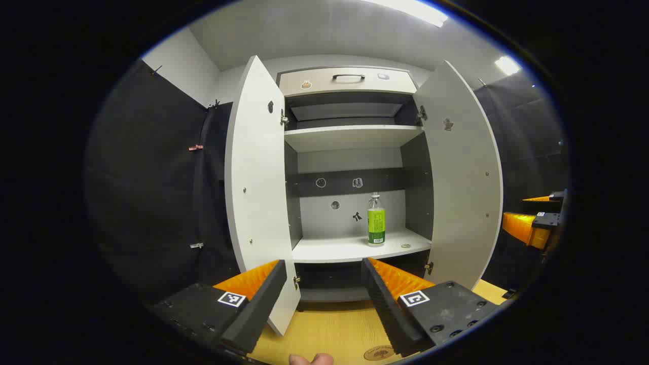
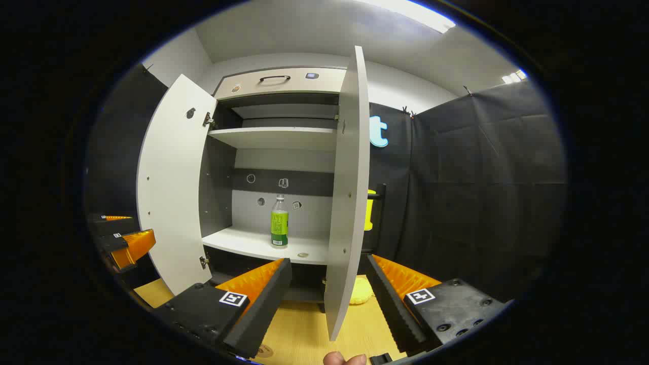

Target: Grasp the bottle in the cabinet with the left hand and place it on the coaster, then close the right door with the right hand and the left door with the left hand.

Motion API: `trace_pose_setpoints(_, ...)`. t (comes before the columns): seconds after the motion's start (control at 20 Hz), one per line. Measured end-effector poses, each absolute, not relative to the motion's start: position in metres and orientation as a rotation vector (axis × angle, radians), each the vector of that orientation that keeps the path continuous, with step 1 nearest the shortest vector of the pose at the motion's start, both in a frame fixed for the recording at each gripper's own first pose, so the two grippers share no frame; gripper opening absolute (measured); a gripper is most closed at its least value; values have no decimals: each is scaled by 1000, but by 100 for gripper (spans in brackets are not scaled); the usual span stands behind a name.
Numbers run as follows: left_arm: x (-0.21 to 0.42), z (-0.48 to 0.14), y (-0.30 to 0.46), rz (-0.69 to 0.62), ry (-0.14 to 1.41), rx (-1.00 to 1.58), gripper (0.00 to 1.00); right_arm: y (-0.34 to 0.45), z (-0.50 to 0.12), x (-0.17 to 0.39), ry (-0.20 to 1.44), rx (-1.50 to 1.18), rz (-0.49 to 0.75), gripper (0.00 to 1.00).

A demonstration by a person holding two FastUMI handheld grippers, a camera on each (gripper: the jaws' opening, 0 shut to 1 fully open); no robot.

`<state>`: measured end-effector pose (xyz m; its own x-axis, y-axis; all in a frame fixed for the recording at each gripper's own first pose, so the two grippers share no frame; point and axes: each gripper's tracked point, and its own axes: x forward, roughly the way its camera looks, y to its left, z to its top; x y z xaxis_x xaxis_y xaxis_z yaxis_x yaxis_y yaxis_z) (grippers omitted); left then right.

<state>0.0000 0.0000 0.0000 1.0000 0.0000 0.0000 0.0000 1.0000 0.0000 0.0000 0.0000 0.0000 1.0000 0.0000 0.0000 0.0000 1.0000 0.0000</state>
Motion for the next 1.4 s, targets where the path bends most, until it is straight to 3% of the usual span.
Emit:
trace_pose_setpoints(0.95, -5, 6, -7, -5, -21, 17, 95, 6, 8, -12, -15, 0, 11, 98)
trace_pose_setpoints(1.4, 74, 13, -57, -105, -44, -18, 94, -40, 14, -28, -37, 5, -51, 98)
